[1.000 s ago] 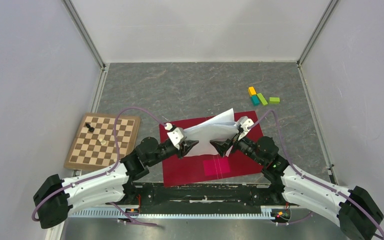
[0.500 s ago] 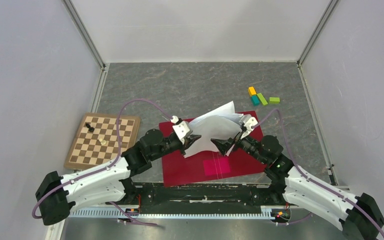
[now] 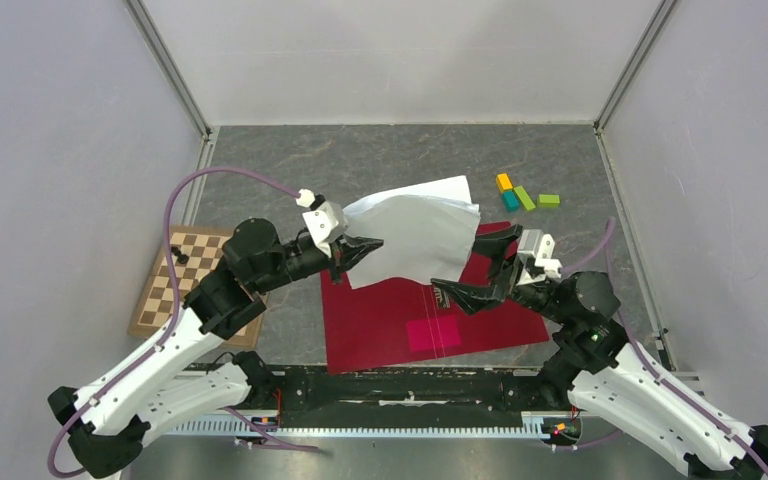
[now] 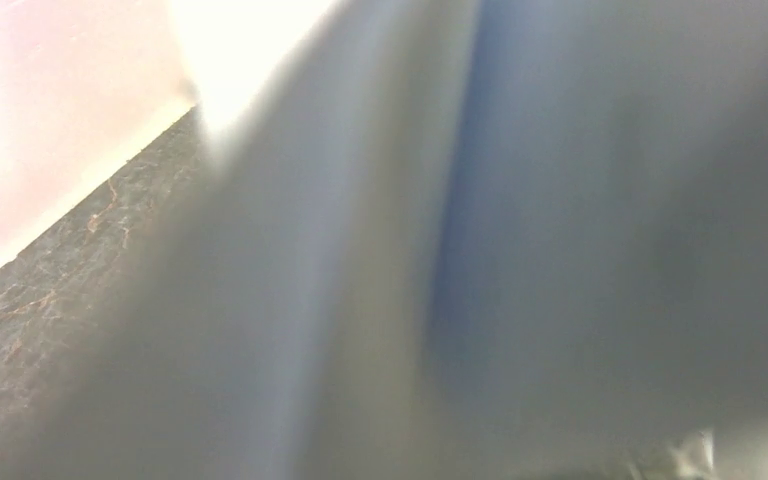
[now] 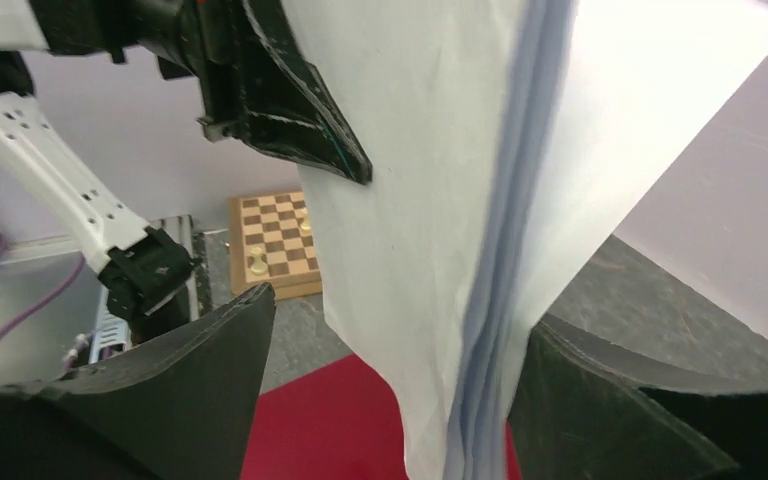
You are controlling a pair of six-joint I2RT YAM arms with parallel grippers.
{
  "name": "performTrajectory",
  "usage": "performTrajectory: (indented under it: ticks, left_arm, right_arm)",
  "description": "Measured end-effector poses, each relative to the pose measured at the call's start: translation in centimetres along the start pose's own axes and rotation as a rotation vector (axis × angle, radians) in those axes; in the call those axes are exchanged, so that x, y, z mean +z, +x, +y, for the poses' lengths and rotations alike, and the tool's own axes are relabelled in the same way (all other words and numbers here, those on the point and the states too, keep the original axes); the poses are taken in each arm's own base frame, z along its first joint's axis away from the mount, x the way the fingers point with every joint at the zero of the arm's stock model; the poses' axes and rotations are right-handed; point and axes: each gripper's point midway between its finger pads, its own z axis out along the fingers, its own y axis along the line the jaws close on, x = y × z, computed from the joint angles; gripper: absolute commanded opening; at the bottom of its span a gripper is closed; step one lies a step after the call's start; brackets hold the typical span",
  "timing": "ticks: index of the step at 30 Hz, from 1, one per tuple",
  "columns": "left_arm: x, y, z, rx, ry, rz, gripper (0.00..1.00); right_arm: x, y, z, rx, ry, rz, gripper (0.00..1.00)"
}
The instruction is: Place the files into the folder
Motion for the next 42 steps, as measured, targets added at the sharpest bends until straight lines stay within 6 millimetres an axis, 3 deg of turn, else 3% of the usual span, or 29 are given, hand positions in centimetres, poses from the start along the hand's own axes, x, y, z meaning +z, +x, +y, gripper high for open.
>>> performTrajectory:
  ticks: [5,11,14,16,18,21,33,42]
  left_arm:
    - [-0.7,0.2,-0.3,-0.015,0.044,0.022,0.02]
    - [-1.2,0.2,-0.7,-0.027,0.083,0.023,0.02]
    - [-1.8,-0.4,-1.0,-0.026,0.102,0.003,0.02]
    - [-2.3,-0.9,-1.5,-0.024,0.125,-0.017,0.02]
    - [-2.8,-1.8,-2.1,-0.01,0.153,-0.047,0.02]
    - [-3.4,-2.6,-2.8,0.006,0.182,-0.077,0.02]
    - [-4.1,-3.1,-5.3,0.016,0.333,-0.09,0.02]
    - [-3.4,-3.7,-5.1,0.014,0.347,-0.09,0.02]
  right_arm:
    - [0.2,-1.7,0.9,-0.013,-0.049,-0.024,0.61]
    - [0.4,-1.0,1.5,-0.001,-0.09,0.002,0.48]
    - [0.3,-0.7,1.8,0.003,-0.11,0.012,0.51]
    - [0.2,-0.7,2.0,0.004,-0.117,0.014,0.65]
    - [0.1,-0.6,1.9,0.001,-0.112,0.019,0.74]
    - [-0.2,-0.8,1.7,-0.012,-0.095,0.017,0.77]
    - [0.4,-4.8,3.5,-0.043,-0.206,-0.046,0.68]
    - [0.7,-4.4,4.6,-0.012,-0.283,-0.021,0.49]
